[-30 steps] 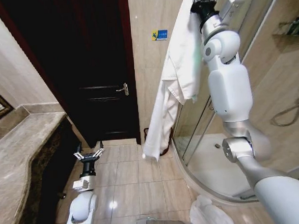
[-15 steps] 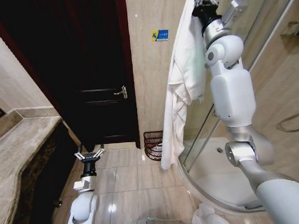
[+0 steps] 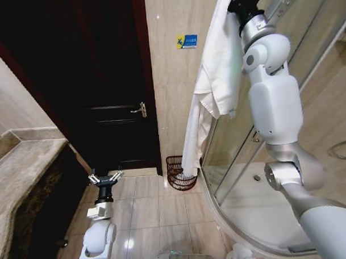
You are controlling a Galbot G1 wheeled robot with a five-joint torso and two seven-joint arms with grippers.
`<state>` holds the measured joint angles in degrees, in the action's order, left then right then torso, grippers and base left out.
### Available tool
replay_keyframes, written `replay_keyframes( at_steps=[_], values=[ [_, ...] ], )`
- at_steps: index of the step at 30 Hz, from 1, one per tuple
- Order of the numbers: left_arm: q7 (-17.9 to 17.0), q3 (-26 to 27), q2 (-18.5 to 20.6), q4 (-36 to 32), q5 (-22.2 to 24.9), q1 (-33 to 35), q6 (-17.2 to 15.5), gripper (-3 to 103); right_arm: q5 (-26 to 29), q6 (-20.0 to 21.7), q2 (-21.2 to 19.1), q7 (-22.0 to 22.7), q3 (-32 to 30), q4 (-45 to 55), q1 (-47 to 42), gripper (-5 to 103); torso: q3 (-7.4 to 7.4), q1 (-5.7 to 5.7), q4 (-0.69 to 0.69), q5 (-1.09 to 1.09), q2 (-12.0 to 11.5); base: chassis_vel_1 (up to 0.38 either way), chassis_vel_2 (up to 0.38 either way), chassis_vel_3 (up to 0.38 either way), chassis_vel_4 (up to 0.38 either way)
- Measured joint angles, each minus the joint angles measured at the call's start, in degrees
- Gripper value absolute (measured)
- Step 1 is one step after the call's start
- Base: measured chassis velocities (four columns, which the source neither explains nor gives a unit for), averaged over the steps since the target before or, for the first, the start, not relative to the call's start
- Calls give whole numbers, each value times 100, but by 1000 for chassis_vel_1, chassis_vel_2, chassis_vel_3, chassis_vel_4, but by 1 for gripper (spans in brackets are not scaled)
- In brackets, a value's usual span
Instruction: Discard the used towel into the hamper.
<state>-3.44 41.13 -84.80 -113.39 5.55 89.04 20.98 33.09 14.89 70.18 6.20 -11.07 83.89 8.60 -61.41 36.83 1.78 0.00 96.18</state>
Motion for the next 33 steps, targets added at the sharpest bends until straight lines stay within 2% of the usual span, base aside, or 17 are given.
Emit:
replay_keyframes(
  at_steps=[8, 13, 17, 33],
  values=[
    [-4, -16, 2, 17, -7, -25, -8, 100, 16, 35, -34, 11, 4, 38, 11, 1, 0, 0, 1, 1, 0, -107, 112, 116, -105],
    [-7, -84, -12, 51, -58, -65, -13, 100, 57, 69, -124, 8, 5, 284, -414, 1, -2, 5, -2, -2, -1, -91, 69, 81, -75],
    [-9, -93, -19, 60, -69, -68, -13, 100, 33, 62, -143, -15, -35, 349, -633, 1, -1, 2, 2, -1, -1, -15, 7, 0, -3],
    [-16, -117, -27, 134, -84, -76, 7, 100, -95, 15, -220, -103, -88, 730, -1530, 1, 0, 1, 0, -1, 0, 0, 0, 0, 0]
  ],
)
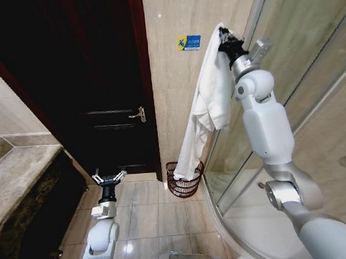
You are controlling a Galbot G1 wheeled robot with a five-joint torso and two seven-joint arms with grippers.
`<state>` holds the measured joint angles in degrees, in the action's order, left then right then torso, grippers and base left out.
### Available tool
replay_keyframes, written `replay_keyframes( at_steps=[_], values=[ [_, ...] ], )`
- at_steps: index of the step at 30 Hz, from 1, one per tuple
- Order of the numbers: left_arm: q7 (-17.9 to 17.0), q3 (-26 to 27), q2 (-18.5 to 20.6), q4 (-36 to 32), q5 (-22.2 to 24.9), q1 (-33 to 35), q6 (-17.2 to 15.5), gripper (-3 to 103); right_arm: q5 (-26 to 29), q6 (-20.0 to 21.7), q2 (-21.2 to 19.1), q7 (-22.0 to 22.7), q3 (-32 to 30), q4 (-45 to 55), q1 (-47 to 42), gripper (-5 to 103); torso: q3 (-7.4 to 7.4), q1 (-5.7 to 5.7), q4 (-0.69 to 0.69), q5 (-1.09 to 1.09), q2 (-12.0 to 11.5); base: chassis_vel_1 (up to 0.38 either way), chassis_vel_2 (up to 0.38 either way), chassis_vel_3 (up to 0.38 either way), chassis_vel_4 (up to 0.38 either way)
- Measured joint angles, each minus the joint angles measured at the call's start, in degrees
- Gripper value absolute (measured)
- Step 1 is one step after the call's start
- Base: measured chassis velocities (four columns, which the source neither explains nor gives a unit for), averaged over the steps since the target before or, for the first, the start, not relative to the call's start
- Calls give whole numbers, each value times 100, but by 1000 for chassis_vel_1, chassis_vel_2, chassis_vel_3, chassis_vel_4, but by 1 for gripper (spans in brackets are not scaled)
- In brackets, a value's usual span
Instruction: Discard the used towel into the hamper.
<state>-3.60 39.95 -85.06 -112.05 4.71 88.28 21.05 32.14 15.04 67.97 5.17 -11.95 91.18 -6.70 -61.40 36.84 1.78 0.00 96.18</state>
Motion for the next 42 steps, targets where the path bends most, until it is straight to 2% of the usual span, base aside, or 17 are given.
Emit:
replay_keyframes(
  at_steps=[16, 22, 29, 37, 42],
  values=[
    [12, -83, -124, 123, -87, -23, 120, 100, -311, -115, 165, -68, 38, 276, -1013, 1, 0, -1, 1, 1, 0, 0, 0, 0, 0],
    [34, -87, -155, 193, -88, -13, 194, 100, -366, -122, 236, -62, 73, 394, -1798, 1, -1, -1, 0, 0, 0, 0, 0, 0, 0],
    [39, -93, -163, 205, -88, -9, 219, 100, -450, -80, 229, -22, 58, 329, -2073, 1, -1, -1, 0, 0, 0, 0, 0, 0, 0],
    [40, -81, -201, 195, -83, 82, 317, 100, -525, -2, 307, 39, 169, -247, -2139, 1, 0, -1, 1, 1, 0, 0, 0, 0, 0],
    [30, -45, -205, 190, -65, 132, 415, 100, -830, -62, 304, -66, 215, -736, -2142, 1, 0, 0, 0, 0, 0, 0, 0, 0, 0]
  ],
)
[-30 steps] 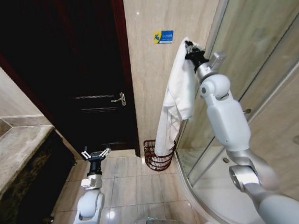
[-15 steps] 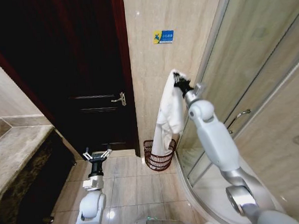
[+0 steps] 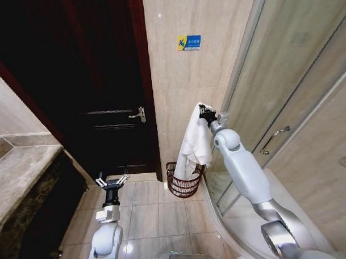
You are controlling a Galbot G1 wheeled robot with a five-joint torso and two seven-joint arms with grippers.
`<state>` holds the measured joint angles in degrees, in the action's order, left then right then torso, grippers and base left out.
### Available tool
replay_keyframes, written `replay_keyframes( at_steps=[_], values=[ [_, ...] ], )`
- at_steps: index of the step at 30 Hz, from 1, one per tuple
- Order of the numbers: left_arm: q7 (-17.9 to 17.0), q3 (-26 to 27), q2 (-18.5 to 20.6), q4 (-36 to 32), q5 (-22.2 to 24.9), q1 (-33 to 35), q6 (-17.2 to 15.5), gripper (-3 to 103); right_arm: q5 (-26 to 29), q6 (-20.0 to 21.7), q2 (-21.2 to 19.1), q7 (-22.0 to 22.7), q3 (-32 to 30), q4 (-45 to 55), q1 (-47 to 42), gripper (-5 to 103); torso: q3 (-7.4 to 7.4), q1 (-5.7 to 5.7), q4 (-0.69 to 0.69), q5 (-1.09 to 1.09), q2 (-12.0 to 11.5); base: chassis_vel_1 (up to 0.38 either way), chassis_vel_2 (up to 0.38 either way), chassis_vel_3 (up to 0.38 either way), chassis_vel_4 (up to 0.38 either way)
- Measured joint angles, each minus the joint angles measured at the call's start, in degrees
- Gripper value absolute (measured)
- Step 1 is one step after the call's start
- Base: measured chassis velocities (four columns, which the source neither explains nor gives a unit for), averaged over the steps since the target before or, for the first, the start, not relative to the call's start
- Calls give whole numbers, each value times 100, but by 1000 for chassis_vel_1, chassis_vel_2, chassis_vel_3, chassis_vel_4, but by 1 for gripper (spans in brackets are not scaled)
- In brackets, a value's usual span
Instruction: Discard the used towel into the hamper.
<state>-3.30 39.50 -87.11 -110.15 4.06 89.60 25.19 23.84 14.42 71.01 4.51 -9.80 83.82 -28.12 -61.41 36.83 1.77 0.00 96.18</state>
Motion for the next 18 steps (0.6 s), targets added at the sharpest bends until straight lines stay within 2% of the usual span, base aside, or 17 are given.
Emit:
replay_keyframes(
  at_steps=[12, 18],
  values=[
    [-11, 6, -24, -15, 4, 79, 57, 100, 37, 67, -26, -172, 171, -467, 23, 1, 0, 0, 1, 0, 0, 0, 0, 0, 0],
    [3, -22, -40, -13, 9, 127, 97, 100, 48, 77, 90, -167, 184, -744, -30, 1, 0, 0, 1, 0, 0, 0, 0, 0, 0]
  ],
)
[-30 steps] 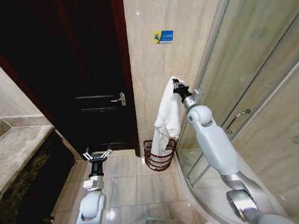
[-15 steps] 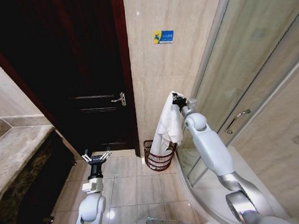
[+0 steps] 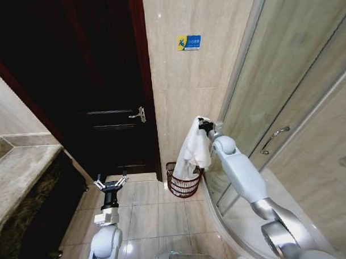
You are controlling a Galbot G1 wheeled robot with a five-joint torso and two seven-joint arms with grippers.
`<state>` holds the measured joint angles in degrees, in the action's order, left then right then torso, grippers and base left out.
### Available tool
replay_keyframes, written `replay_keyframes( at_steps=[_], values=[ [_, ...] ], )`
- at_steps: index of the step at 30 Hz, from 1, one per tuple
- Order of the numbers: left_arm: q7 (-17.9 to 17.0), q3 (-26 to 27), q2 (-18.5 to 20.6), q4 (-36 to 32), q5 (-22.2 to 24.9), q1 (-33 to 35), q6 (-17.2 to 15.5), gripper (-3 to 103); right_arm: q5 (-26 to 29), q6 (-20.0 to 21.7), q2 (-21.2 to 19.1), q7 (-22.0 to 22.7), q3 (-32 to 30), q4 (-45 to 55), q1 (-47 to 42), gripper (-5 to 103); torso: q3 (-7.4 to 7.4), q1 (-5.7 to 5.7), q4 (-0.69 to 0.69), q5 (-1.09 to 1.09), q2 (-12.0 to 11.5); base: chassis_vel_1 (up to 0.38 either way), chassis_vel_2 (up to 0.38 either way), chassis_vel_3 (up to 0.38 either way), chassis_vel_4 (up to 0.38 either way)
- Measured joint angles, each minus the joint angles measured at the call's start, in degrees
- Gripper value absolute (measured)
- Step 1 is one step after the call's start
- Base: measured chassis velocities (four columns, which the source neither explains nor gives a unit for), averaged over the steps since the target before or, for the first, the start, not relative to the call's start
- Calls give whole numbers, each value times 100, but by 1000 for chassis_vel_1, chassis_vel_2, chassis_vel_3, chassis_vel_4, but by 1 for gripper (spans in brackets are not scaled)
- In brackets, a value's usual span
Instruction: Discard the used towel into the hamper.
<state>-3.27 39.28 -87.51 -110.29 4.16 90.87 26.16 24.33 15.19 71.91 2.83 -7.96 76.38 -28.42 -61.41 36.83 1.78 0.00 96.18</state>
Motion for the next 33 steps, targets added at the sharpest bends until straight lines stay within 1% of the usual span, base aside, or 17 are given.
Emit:
replay_keyframes(
  at_steps=[4, 6, 11, 20, 23, 25, 29, 31, 33],
  values=[
    [6, -5, -3, 4, 3, 31, 24, 100, 73, 76, 26, 25, 0, -8, -42, 1, 0, 0, 0, 0, 0, 0, 0, 0, 0],
    [10, -7, 2, 24, 6, 66, 54, 100, 137, 247, 36, 52, 3, 30, -89, 1, 0, 0, 0, 0, 0, 0, 0, 0, 0],
    [14, -14, 3, 43, 7, 105, 86, 100, 190, 451, 36, 71, -17, 109, -156, 1, 0, 0, 0, 0, 0, 0, 0, 0, 0],
    [18, -20, 12, 65, -3, 131, 120, 100, 159, 446, 39, 85, -84, 173, -234, 1, 24, -27, 0, 0, -51, 0, 0, 0, 0],
    [20, -22, 11, 66, -17, 157, 122, 100, 165, 411, 40, 110, -86, 190, -223, 1, 87, -90, 0, 0, -178, 0, 0, 0, 0],
    [20, -22, 12, 69, -19, 162, 123, 100, 173, 403, 45, 120, -91, 190, -215, 1, 106, -104, 0, 0, -210, 0, 0, 0, 0],
    [26, -24, 14, 100, -52, 190, 152, 100, 232, 387, 56, 168, -109, 206, -176, 1, 228, -203, 1, 0, -434, 0, 0, 0, 0],
    [28, -25, 14, 102, -57, 194, 155, 100, 234, 387, 54, 170, -109, 210, -176, 1, 239, -212, 1, 0, -454, 0, 0, 0, 0],
    [38, -26, 19, 121, -75, 213, 172, 100, 249, 407, 41, 182, -116, 244, -177, 1, 308, -275, 0, 0, -583, 0, 0, 0, 0]
  ],
)
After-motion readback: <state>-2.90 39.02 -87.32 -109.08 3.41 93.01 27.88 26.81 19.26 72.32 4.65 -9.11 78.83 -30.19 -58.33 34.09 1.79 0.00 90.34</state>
